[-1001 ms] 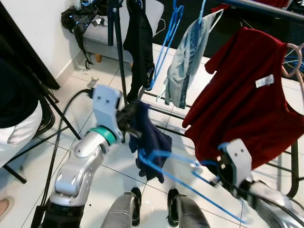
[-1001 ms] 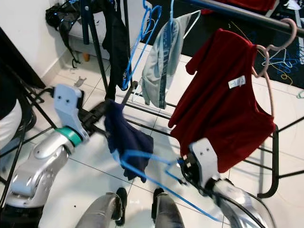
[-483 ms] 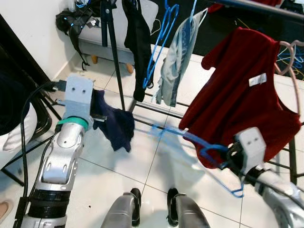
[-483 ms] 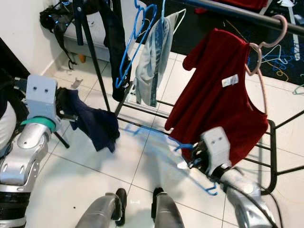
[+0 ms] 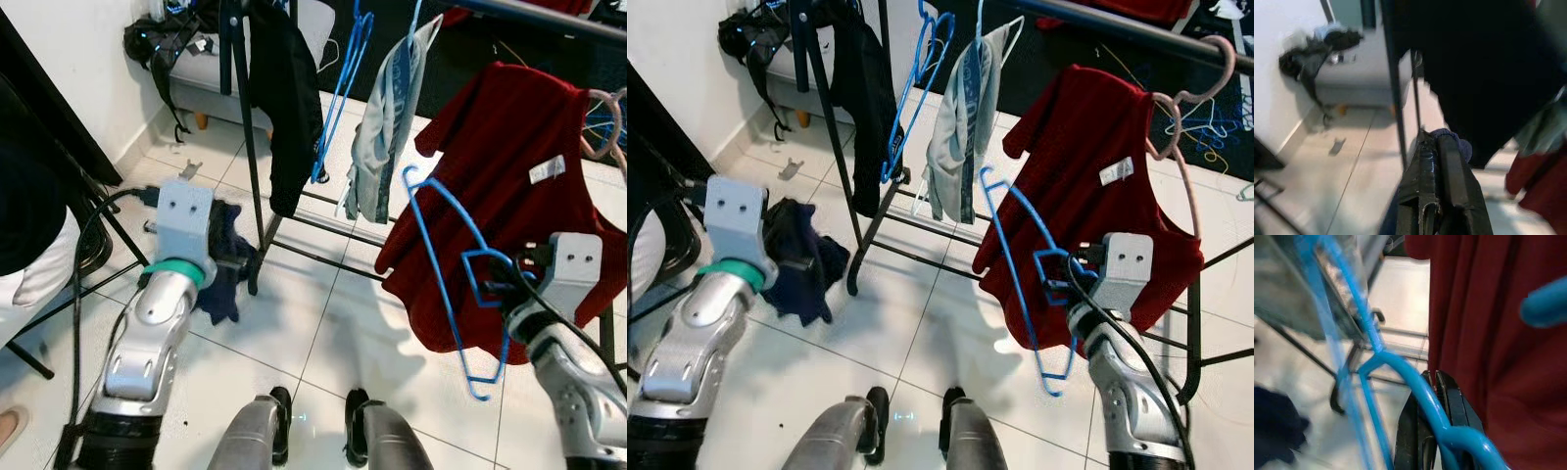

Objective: Hang hanger

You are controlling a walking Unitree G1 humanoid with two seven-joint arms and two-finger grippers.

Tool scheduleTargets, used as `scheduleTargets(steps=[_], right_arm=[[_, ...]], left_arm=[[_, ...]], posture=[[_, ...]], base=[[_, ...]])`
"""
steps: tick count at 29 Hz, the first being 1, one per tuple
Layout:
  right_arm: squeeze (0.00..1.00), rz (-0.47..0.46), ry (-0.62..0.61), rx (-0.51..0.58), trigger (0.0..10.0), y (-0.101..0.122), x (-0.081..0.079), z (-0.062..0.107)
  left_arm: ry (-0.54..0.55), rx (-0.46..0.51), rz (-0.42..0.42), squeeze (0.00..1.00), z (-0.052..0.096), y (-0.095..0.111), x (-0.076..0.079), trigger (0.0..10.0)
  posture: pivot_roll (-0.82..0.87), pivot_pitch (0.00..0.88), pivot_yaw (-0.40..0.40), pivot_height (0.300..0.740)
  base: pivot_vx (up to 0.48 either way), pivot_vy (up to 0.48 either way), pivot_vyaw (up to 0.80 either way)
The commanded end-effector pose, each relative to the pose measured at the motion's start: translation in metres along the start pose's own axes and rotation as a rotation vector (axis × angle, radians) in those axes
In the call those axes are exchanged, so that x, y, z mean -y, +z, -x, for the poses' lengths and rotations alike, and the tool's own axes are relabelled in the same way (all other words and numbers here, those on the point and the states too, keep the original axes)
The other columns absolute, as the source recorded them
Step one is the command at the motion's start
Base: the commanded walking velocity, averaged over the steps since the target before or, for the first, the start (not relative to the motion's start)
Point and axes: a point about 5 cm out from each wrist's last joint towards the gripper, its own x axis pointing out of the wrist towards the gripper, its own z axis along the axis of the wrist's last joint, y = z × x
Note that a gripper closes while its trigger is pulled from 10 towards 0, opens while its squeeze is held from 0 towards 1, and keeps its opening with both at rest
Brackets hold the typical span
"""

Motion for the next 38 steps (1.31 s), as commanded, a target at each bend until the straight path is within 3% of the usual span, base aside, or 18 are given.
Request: scheduleTargets(steps=[1, 2, 3, 5, 6, 8, 10, 12, 15, 17, 23, 24, 27, 30, 33, 35, 38], right_arm=[[0.0, -0.02, 0.001, 0.054, 10.0, 0.009, -0.007, -0.001], [0.0, -0.042, 0.013, 0.095, 10.0, 0.015, -0.015, -0.004], [0.0, 0.01, 0.076, 0.157, 10.0, 0.024, -0.031, -0.005], [0.0, 0.01, 0.076, 0.157, 10.0, 0.024, -0.031, -0.005], [0.0, 0.054, 0.126, 0.198, 10.0, 0.029, -0.044, -0.004], [0.0, 0.054, 0.126, 0.198, 10.0, 0.029, -0.044, -0.004], [0.0, 0.053, 0.18, 0.242, 10.0, 0.03, -0.066, -0.001], [0.0, 0.033, 0.159, 0.239, 10.0, 0.027, -0.069, -0.001], [0.0, 0.002, 0.127, 0.233, 10.0, 0.025, -0.068, -0.002], [0.0, -0.029, 0.043, 0.254, 10.0, 0.03, -0.06, -0.004], [0.0, -0.012, -0.004, 0.312, 10.0, 0.038, -0.054, -0.001], [0.0, 0.123, -0.004, 0.443, 10.0, 0.056, -0.051, 0.008], [0.0, 0.123, -0.004, 0.443, 10.0, 0.056, -0.051, 0.008], [0.0, 0.218, 0.028, 0.509, 10.0, 0.063, -0.053, 0.013], [0.0, 0.226, -0.003, 0.517, 10.0, 0.064, -0.047, 0.014], [0.0, 0.225, -0.131, 0.501, 10.0, 0.062, -0.028, 0.013], [0.0, 0.22, -0.18, 0.49, 10.0, 0.061, -0.022, 0.013]], left_arm=[[-0.019, 0.041, 0.019, 0.0, 0.001, 0.007, 0.004, 10.0], [-0.041, 0.05, 0.028, 0.0, 0.002, 0.009, 0.009, 10.0], [-0.086, 0.059, 0.046, 0.0, 0.005, 0.012, 0.016, 10.0], [-0.086, 0.059, 0.046, 0.0, 0.005, 0.012, 0.016, 10.0], [-0.117, 0.067, 0.059, 0.0, 0.008, 0.014, 0.022, 10.0], [-0.117, 0.067, 0.059, 0.0, 0.008, 0.014, 0.022, 10.0], [-0.151, 0.078, 0.071, 0.0, 0.016, 0.018, 0.032, 10.0], [-0.15, 0.078, 0.073, 0.0, 0.017, 0.018, 0.034, 10.0], [-0.143, 0.076, 0.072, 0.0, 0.017, 0.017, 0.035, 10.0], [-0.136, 0.076, 0.074, 0.0, 0.015, 0.017, 0.034, 10.0], [-0.135, 0.076, 0.073, 0.0, 0.014, 0.017, 0.033, 10.0], [-0.135, 0.073, 0.073, 0.0, 0.012, 0.016, 0.033, 10.0], [-0.135, 0.073, 0.073, 0.0, 0.012, 0.016, 0.033, 10.0], [-0.141, 0.069, 0.073, 0.0, 0.012, 0.015, 0.035, 10.0], [-0.143, 0.067, 0.072, 0.0, 0.013, 0.015, 0.035, 10.0], [-0.143, 0.064, 0.067, 0.0, 0.013, 0.016, 0.034, 10.0], [-0.142, 0.063, 0.066, 0.0, 0.013, 0.016, 0.033, 10.0]], posture=[[-0.12, 0.167, 0.082, 0.74], [-0.12, 0.167, 0.08, 0.74], [-0.12, 0.166, 0.079, 0.74], [-0.12, 0.166, 0.079, 0.74], [-0.12, 0.166, 0.077, 0.74], [-0.12, 0.166, 0.077, 0.74], [-0.11, 0.162, 0.064, 0.74], [-0.11, 0.162, 0.061, 0.74], [-0.11, 0.163, 0.06, 0.74], [-0.11, 0.164, 0.059, 0.74], [-0.11, 0.164, 0.059, 0.74], [-0.12, 0.17, 0.068, 0.74], [-0.12, 0.17, 0.068, 0.74], [-0.12, 0.171, 0.071, 0.74], [-0.12, 0.173, 0.074, 0.74], [-0.11, 0.174, 0.077, 0.74], [-0.11, 0.174, 0.079, 0.74]], base=[[0.0, 0.0, 0.0], [0.0, 0.0, 0.0], [0.0, 0.0, 0.0], [0.0, 0.0, 0.0], [0.0, 0.0, 0.0], [0.0, 0.0, 0.0], [0.0, 0.0, 0.0], [0.0, 0.0, 0.0], [0.0, 0.0, 0.0], [0.0, 0.0, 0.0], [0.0, 0.0, 0.0], [0.0, 0.0, 0.0], [0.0, 0.0, 0.0], [0.0, 0.0, 0.0], [0.0, 0.0, 0.0], [0.0, 0.0, 0.0], [0.0, 0.0, 0.0]])
